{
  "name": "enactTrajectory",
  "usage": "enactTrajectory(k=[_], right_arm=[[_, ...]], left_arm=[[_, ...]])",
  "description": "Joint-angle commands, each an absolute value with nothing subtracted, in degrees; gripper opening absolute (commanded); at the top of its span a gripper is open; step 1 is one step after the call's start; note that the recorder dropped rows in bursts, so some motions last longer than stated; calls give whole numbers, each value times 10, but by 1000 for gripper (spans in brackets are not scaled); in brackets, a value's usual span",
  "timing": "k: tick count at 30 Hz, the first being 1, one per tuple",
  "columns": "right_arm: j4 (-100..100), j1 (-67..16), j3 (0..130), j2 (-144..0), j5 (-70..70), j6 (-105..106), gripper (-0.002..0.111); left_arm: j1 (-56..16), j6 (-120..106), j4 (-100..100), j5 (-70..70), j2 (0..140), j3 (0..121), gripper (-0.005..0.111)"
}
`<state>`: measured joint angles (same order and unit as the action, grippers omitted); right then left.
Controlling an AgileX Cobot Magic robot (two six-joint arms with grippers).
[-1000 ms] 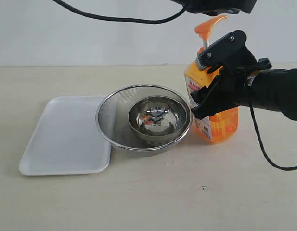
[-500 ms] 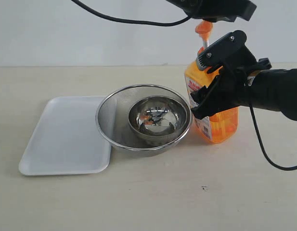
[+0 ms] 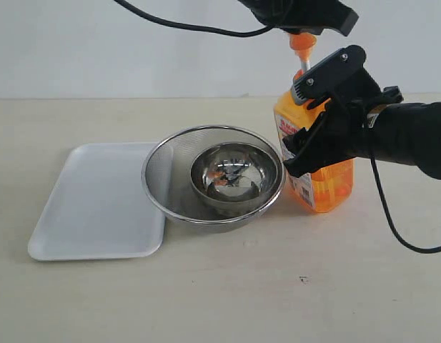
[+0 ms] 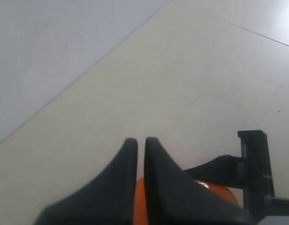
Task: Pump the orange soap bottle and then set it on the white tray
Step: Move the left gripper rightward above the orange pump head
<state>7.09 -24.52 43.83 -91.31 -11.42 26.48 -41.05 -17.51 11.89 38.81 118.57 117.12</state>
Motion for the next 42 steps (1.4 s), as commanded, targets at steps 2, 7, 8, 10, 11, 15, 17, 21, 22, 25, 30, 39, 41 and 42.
enactTrajectory(k=[2, 7, 8, 10, 11, 15, 17, 21, 22, 25, 30, 39, 41, 42], right_arm=[[69, -246, 435, -916, -91, 262, 0], [69, -246, 435, -916, -92, 260, 0], [69, -246, 435, -916, -92, 260, 0], [69, -246, 435, -916, -92, 260, 0], [69, -246, 435, -916, -92, 260, 0], [69, -246, 435, -916, -92, 260, 0], [69, -246, 435, -916, -93, 259, 0], [69, -246, 435, -916, -95, 259, 0], [69, -246, 435, -916, -95, 259, 0], [69, -246, 435, -916, -95, 259, 0], [69, -246, 435, -916, -96, 259, 0], [70, -246, 435, -916, -97, 259, 0], [70, -246, 435, -916, -97, 259, 0], [70, -246, 435, -916, -98, 259, 0]], left_arm=[[-412, -160, 96, 400, 1184, 1173, 5], [-412, -120, 35, 417, 1184, 1173, 5], [-412, -120, 36, 421, 1184, 1173, 5], [-412, -120, 36, 421, 1184, 1173, 5], [-412, -120, 36, 421, 1181, 1173, 5], [-412, -114, 27, 421, 1169, 1173, 5], [-412, -109, 21, 428, 1163, 1173, 5], [-412, -101, 16, 441, 1162, 1173, 5], [-412, -101, 16, 441, 1162, 1173, 5], [-412, -101, 16, 442, 1162, 1173, 5], [-412, -101, 15, 448, 1162, 1173, 5], [-412, -80, 0, 470, 1162, 1173, 5], [-412, -79, -3, 475, 1162, 1173, 5], [-412, -76, -8, 479, 1162, 1173, 5]])
